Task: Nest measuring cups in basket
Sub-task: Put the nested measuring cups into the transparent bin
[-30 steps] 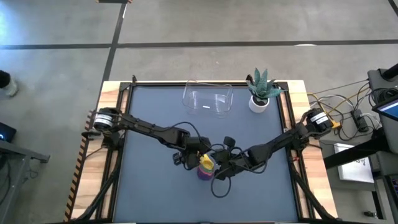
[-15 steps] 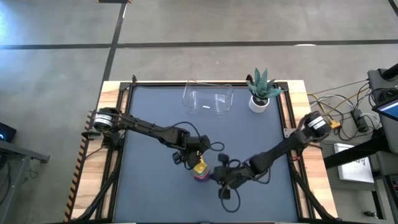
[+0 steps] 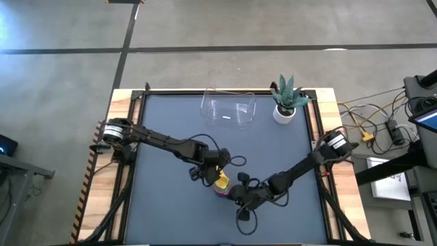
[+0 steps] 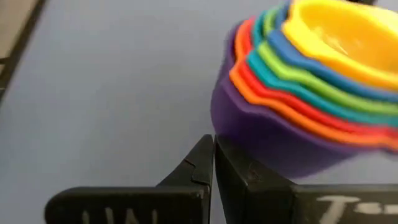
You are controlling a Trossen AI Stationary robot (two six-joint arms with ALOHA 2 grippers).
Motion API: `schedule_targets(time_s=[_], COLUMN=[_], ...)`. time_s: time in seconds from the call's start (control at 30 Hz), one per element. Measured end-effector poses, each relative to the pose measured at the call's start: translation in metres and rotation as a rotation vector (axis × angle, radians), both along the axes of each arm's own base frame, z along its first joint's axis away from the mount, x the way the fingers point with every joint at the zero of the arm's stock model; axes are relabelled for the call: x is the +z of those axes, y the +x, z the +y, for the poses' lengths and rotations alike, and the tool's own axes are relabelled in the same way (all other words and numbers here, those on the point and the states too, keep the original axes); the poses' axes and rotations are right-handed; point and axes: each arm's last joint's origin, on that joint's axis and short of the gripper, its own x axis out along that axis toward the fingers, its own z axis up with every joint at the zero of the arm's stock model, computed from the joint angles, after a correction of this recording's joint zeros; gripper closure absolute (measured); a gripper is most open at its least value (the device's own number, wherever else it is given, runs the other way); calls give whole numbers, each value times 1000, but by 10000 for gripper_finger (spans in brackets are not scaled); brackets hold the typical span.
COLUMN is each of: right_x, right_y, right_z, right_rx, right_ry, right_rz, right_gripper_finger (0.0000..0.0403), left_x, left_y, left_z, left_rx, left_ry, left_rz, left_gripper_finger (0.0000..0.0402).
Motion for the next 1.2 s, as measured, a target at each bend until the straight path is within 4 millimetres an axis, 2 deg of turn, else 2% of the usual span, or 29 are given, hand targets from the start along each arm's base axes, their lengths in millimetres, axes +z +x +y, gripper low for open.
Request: schedule_targets(time_s=[0.27, 0.43, 0.83, 1.2], right_x=[-5, -5, -5, -5], right_y=[-1, 1, 2, 4], right_z=[-12, -15, -18, -23], right_rx=[-82, -94, -101, -119], right_ry=[-22, -27, -42, -64], right_rz=[68, 63, 58, 61], right_gripper_finger=[394, 394, 394, 394], left_x=[10, 9, 5, 4], left_y=[-2, -5, -6, -5], left_z=[2, 2, 9, 21], left_rx=[34, 69, 148, 199], left_ry=[1, -10, -60, -142], left_rz=[-28, 11, 60, 78], left_gripper_finger=[154, 153, 117, 129])
